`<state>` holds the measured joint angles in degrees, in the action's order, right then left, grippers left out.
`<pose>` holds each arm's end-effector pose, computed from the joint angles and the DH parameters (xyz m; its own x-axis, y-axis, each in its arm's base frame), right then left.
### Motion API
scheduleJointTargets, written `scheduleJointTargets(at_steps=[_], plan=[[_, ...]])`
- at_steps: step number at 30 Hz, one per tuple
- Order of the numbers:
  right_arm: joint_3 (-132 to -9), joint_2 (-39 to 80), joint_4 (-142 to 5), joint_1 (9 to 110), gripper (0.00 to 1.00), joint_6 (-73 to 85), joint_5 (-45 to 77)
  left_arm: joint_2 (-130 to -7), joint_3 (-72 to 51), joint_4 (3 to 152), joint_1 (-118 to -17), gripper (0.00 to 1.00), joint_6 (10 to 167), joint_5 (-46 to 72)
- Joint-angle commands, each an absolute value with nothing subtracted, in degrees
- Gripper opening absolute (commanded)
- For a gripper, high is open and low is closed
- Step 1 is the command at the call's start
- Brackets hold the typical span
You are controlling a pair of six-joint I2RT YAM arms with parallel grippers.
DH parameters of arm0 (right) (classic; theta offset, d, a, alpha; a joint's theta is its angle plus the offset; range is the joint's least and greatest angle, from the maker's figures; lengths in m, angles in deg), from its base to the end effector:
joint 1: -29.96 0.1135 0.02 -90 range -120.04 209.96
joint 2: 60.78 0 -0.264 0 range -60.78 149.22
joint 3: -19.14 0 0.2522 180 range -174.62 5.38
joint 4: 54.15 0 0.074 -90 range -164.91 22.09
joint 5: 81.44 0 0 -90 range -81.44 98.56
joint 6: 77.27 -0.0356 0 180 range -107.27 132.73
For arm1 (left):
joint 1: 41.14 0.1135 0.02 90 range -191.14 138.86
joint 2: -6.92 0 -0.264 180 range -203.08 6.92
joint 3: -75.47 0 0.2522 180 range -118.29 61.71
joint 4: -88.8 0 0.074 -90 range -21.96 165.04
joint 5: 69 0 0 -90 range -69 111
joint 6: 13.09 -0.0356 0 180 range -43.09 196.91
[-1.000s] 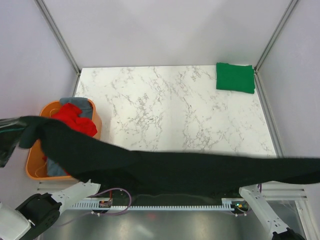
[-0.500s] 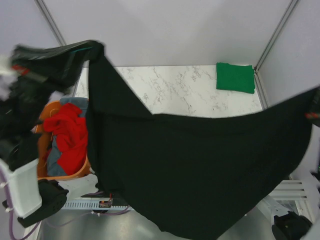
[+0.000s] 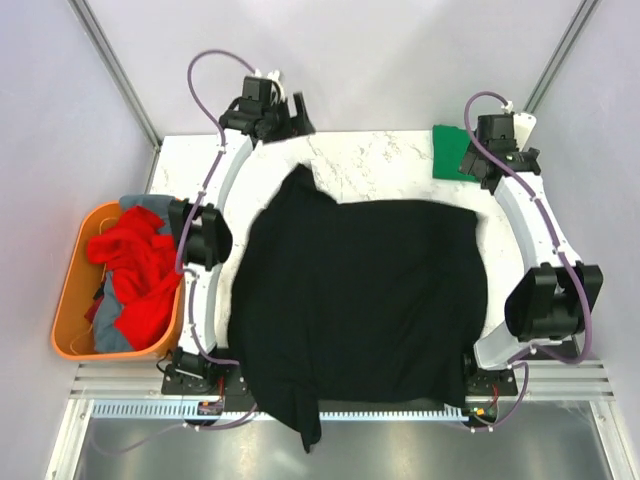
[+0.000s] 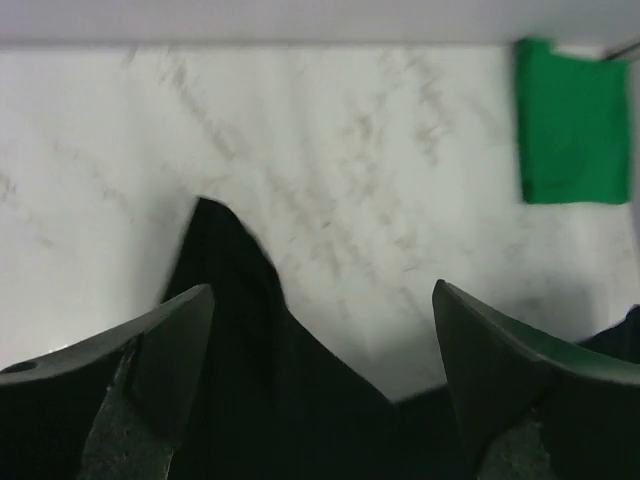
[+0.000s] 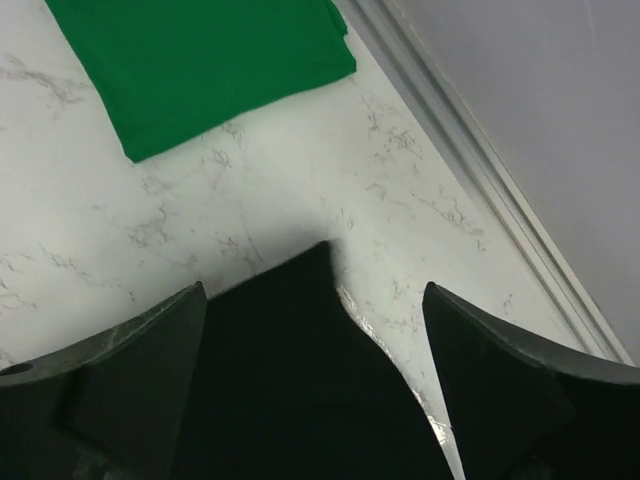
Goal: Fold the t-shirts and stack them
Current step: Flatten the tshirt out
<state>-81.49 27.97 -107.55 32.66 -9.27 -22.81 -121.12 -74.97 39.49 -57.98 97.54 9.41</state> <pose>0.3397 -0.0025 0.3602 -0.4832 0.2974 -0.8235 0.5717 0.8195 -0.0395 0.4889 -0.1554 0.3683 -0.5658 -0.1894 -0.8025 0.2734 0.8751 -0.3993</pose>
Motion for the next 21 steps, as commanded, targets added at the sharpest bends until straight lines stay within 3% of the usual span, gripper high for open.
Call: scheduleJointTargets(at_steps=[1, 8, 13, 21], plan=[[-85.7, 27.2, -106.0, 31.6, 0.98, -9.4, -17.2, -122.2, -80.9, 28.5, -54.3, 1.00, 100.6, 2.3], [-70.0, 11.6, -104.1, 31.6, 0.98, -10.9, -7.5, -106.1, -55.4, 29.8, -54.3, 1.00, 102.8, 5.0], [-57.4, 3.8, -100.0, 31.6, 0.98, -15.3, 11.9, -93.8, -37.8, 32.9, -55.0, 0.98, 105.5, 7.4], [-53.9, 17.2, -103.2, 31.7, 0.98, -14.6, 15.0, -84.5, -10.4, 40.5, -55.9, 0.94, 109.5, 13.4]])
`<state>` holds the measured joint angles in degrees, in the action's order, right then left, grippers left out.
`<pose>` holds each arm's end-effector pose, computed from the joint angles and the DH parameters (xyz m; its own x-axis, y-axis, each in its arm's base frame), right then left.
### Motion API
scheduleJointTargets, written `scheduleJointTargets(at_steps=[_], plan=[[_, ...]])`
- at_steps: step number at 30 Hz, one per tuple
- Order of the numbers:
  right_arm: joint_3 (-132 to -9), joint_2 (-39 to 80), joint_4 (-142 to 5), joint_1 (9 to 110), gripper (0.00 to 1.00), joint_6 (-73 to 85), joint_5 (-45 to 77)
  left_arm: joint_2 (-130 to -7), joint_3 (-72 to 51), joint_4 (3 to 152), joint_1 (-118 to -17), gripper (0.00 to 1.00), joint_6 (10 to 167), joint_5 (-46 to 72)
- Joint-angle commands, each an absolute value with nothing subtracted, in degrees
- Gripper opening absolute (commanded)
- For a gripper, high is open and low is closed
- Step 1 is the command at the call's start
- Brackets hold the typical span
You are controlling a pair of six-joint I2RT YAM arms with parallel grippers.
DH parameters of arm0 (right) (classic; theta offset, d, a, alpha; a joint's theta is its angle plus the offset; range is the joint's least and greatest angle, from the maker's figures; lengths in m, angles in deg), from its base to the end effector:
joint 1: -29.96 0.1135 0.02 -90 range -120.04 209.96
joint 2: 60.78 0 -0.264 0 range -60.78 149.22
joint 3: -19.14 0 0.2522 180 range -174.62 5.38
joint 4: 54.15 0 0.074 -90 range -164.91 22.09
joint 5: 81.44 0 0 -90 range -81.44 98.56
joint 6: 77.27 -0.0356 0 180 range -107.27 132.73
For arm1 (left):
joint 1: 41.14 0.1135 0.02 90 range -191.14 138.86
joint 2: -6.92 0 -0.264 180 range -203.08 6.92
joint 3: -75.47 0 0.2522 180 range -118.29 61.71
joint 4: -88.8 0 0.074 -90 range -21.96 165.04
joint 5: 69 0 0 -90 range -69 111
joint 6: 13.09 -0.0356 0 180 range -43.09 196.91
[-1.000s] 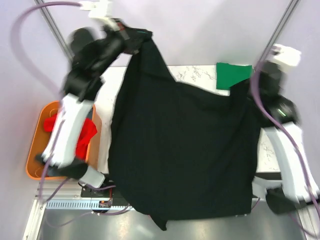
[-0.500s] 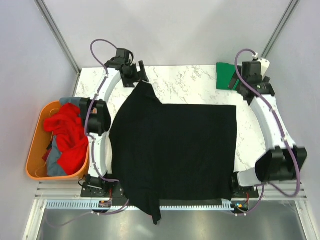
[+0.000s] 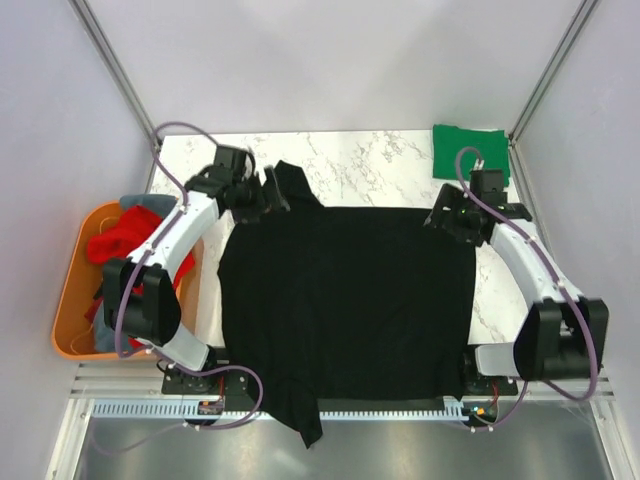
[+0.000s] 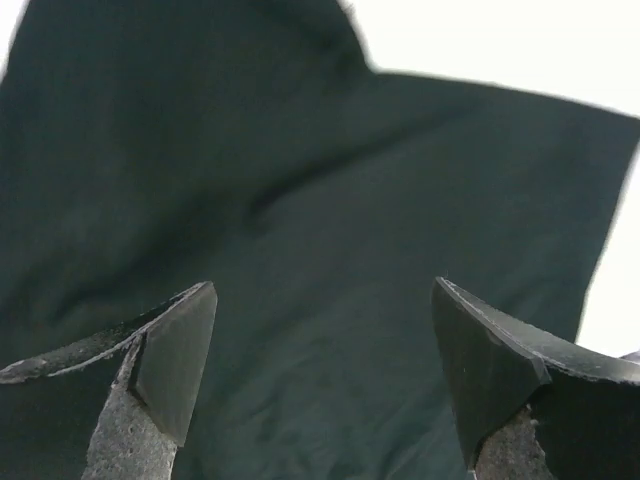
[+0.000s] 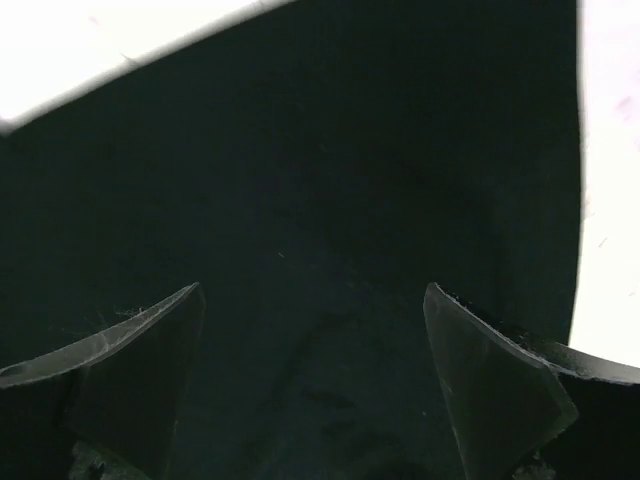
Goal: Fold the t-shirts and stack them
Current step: Flatten the tshirt out
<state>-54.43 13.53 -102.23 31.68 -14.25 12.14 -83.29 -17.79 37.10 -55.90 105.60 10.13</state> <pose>0.2727 0.0104 0.2820 -0.7027 0.4319 -0.5654 0.2780 0.8982 0.3406 0.3317 -0.0943 0.3091 -0.8147 -0.2729 -0.5116 -0.0233 0.8970 -0.4413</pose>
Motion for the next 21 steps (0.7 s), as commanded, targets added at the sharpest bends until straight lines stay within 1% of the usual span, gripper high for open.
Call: scheduleJointTargets(at_steps=[1, 4, 9, 11, 15, 18, 19, 21], plan=[[-53.9, 18.7, -103.2, 31.6, 0.98, -15.0, 14.1, -84.6, -6.8, 41.6, -55.9, 0.94, 110.1, 13.4], [-55.1, 25.3, -101.8, 31.7, 0.98, -14.7, 12.1, -87.5, -3.6, 45.5, -55.9, 0.93, 111.8, 13.3], [-61.7, 39.0, -100.5, 31.5, 0.98, -13.0, 9.3, -94.8, -6.1, 47.5, -55.9, 0.91, 111.5, 14.1], [-65.2, 42.7, -100.3, 31.4, 0.98, -12.8, 8.9, -98.5, -9.0, 47.5, -55.9, 0.91, 110.8, 15.0], [-72.5, 54.8, -100.2, 30.3, 0.98, -13.3, 7.8, -106.5, -15.9, 47.3, -55.7, 0.91, 110.2, 15.2], [-79.9, 61.7, -100.9, 30.2, 0.98, -14.2, 7.9, -113.2, -23.2, 46.1, -55.1, 0.90, 110.6, 14.2], [-81.9, 63.3, -101.1, 30.2, 0.98, -14.3, 7.9, -115.0, -27.5, 45.5, -54.5, 0.89, 111.0, 13.8], [-88.6, 68.0, -102.2, 30.3, 0.98, -14.5, 8.0, -120.2, -32.6, 44.5, -54.1, 0.89, 111.2, 13.1]])
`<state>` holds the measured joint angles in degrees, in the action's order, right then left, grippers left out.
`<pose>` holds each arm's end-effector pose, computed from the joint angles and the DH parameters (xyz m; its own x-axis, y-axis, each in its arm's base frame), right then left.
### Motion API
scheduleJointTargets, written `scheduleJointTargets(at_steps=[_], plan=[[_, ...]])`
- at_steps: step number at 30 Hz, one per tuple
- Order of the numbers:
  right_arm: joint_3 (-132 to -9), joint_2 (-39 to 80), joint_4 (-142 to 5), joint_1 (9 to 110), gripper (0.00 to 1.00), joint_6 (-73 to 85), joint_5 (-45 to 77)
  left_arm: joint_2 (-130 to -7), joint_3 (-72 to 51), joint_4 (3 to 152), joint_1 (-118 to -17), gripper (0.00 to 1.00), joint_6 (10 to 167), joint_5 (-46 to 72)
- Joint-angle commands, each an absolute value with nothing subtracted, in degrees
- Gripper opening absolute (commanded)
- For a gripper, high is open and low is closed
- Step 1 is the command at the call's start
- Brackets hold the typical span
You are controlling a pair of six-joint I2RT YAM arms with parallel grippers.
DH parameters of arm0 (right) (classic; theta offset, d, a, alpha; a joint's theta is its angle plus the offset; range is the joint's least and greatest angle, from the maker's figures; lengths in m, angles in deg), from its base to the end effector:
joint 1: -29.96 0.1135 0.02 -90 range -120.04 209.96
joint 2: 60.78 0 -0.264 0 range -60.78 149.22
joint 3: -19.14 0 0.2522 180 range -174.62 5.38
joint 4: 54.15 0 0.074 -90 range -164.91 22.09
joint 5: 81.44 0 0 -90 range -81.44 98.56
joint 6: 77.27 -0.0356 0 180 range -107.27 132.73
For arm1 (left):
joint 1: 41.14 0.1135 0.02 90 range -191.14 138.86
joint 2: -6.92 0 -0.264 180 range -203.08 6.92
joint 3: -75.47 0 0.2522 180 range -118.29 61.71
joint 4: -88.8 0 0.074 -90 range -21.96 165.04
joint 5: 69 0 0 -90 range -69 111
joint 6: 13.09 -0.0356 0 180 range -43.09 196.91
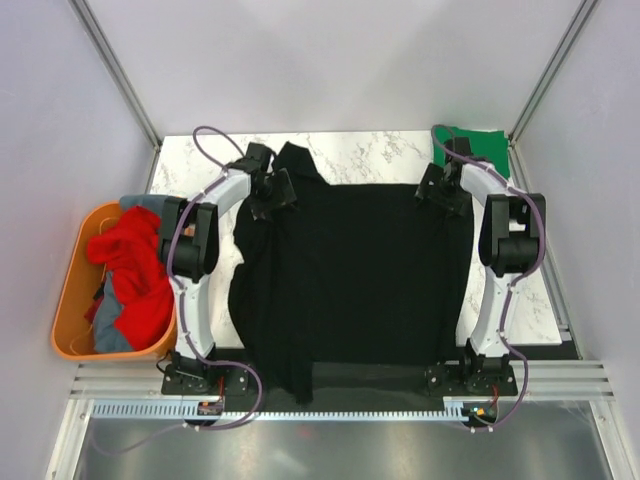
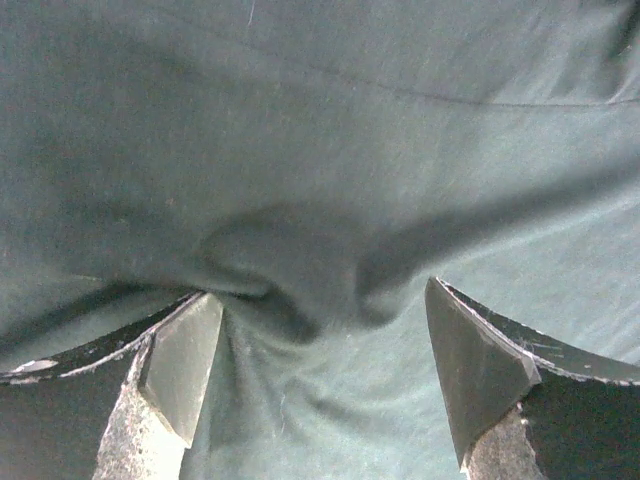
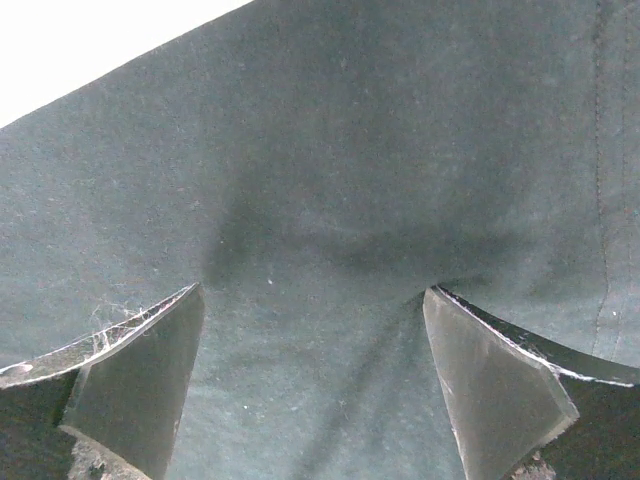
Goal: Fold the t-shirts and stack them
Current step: Flatten the tshirt out
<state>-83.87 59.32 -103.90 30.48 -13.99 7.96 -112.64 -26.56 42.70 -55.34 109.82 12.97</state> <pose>0.4366 0.0036 0.1670 -0.8234 0.4422 -0.3556 0.4090 0.8969 0.1682 0.4246 -0.1126 0.1693 -0.8938 -0.3288 -0.3049 -0.2175 0.9125 -0.3464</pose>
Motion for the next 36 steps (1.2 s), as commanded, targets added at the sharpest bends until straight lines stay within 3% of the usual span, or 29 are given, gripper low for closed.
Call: scheduleJointTargets(at_steps=[1, 7, 12, 19, 27, 33, 36], plan=[[-91.2, 69.6, -103.1, 30.2, 0.98, -14.5, 7.7, -122.1, -38.2, 43.8, -54.0, 0.89, 111.2, 12.8], [-110.4, 78.3, -108.3, 30.2, 0.98, -13.7, 6.7, -136.9, -66.5, 34.4, -53.0, 0.90, 110.3, 9.4], [-107.5, 69.7, -108.3, 30.2, 0.98, -12.4, 5.7, -129.6, -67.7, 33.4, -53.8, 0.94, 109.7, 7.6], [-94.8, 48.6, -111.8, 32.1, 0.98, -11.7, 2.7, -101.4, -43.9, 33.4, -56.7, 1.00, 108.9, 14.0], [-56.6, 12.6, -109.5, 32.5, 0.98, -18.6, 5.7, -68.0, -9.2, 33.5, -58.6, 0.98, 115.3, 19.7], [-37.9, -3.8, -110.4, 31.0, 0.98, -25.1, 4.3, -53.6, 12.4, 33.2, -63.9, 0.95, 122.3, 20.5], [-34.1, -5.8, -108.2, 26.1, 0.98, -24.9, 8.4, -51.4, 15.2, 33.5, -66.9, 0.94, 124.8, 20.8]])
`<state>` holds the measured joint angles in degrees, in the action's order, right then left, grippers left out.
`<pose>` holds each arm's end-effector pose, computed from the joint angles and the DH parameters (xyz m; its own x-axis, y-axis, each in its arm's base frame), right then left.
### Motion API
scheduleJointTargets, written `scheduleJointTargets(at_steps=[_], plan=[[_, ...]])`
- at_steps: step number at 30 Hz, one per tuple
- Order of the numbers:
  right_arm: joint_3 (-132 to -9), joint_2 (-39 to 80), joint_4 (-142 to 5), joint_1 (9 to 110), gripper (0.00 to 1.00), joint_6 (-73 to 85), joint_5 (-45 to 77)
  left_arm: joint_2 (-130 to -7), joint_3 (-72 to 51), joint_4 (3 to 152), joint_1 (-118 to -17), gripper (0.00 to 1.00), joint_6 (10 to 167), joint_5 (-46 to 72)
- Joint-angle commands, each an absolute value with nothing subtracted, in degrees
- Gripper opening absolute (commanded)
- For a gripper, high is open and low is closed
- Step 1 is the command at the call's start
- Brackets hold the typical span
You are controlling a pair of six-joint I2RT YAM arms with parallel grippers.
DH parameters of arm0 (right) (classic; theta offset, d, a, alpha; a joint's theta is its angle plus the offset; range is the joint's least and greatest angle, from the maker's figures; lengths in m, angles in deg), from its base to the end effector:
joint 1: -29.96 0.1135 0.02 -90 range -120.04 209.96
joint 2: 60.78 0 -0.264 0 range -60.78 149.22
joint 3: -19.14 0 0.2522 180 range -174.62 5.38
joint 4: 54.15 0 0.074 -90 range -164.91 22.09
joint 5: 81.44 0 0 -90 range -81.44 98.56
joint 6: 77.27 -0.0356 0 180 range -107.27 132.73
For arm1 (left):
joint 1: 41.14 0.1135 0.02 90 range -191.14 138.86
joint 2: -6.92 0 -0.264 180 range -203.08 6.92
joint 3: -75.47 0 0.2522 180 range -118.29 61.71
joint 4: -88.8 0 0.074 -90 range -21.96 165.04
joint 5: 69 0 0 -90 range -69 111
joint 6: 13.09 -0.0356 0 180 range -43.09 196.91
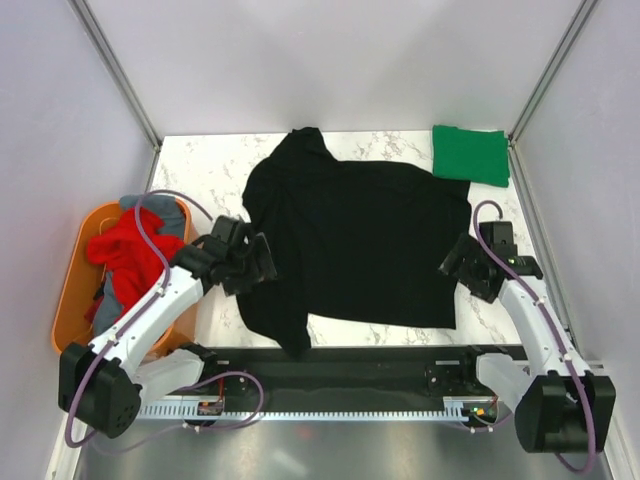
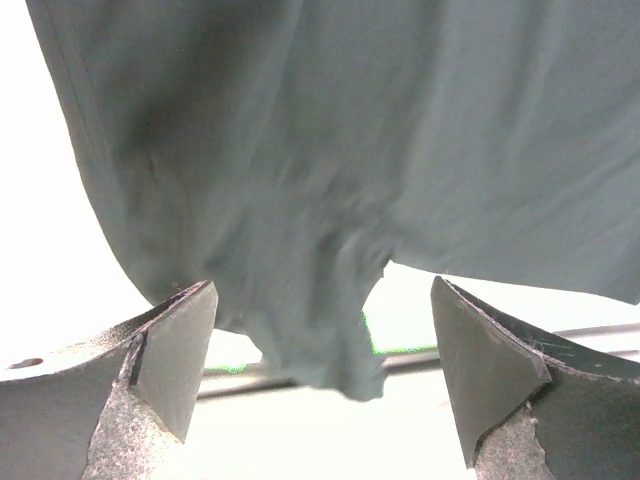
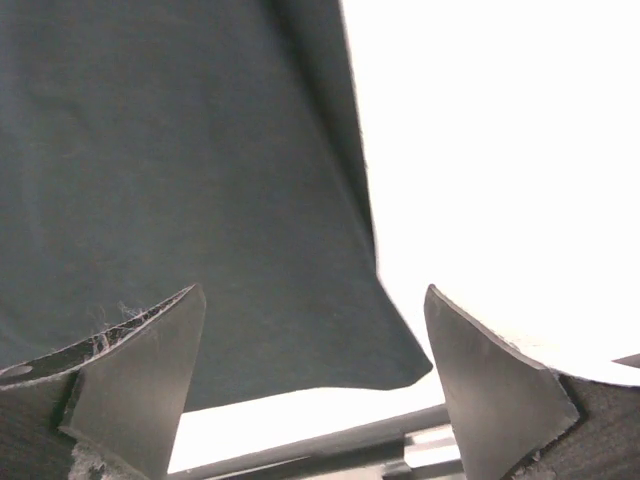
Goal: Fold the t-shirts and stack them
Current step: Flatten the tshirt out
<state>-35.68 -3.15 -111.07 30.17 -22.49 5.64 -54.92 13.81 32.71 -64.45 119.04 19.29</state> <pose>0.1858 -0.0011 0.2295 -0.6929 0.5734 -0.4372 0.5161 0.8178 0.2548 0.1910 -0.0835 0.2543 -0.8420 -0.3673 -0.3952 -0.2077 0.8967 -0.3909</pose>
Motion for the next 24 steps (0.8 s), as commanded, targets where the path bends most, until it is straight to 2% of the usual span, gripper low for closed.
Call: scheduleJointTargets(at_steps=[1, 3, 5, 6, 7, 8, 10, 13, 15, 22, 24], plan=[[-33.6, -5.3, -107.8, 24.8, 0.97, -24.8, 13.7, -51.3, 15.8, 33.6, -68.5, 0.94, 125.7, 20.8], [-33.2, -3.7, -108.2, 21.5, 0.92, -24.6, 15.2, -51.6, 16.2, 33.7, -70.2, 0.93, 126.6, 22.7], [-32.2, -3.6, -108.3, 19.8, 0.77, -25.1, 12.5, -51.4, 17.5, 34.6, -72.5, 0.92, 128.6, 23.4], [-31.6, -3.7, -107.4, 17.8, 0.67, -25.3, 11.7, -51.2, 18.2, 35.4, -73.3, 0.92, 129.2, 23.5], [-30.8, -3.4, -106.9, 16.7, 0.45, -25.2, 11.7, -50.9, 19.6, 37.5, -74.4, 0.91, 130.0, 23.5], [-30.4, -1.9, -106.1, 15.7, 0.35, -25.1, 11.9, -50.8, 20.2, 38.4, -74.6, 0.91, 130.1, 23.4], [-29.4, 0.4, -103.2, 14.3, 0.23, -25.1, 12.8, -51.0, 20.9, 40.0, -75.1, 0.91, 129.7, 23.4], [-28.7, 5.6, -98.9, 14.3, 0.17, -25.1, 14.8, -52.0, 21.2, 41.5, -75.2, 0.90, 128.5, 23.2], [-28.3, 8.5, -96.6, 14.3, 0.19, -25.2, 15.6, -52.4, 21.5, 42.4, -75.2, 0.90, 127.9, 23.2], [-26.4, 13.5, -91.8, 14.3, 0.38, -23.0, 16.3, -54.3, 22.3, 45.2, -75.2, 0.90, 125.6, 23.5], [-26.2, 14.2, -91.2, 14.3, 0.40, -22.3, 16.4, -54.7, 22.6, 46.1, -75.2, 0.90, 125.4, 23.3]])
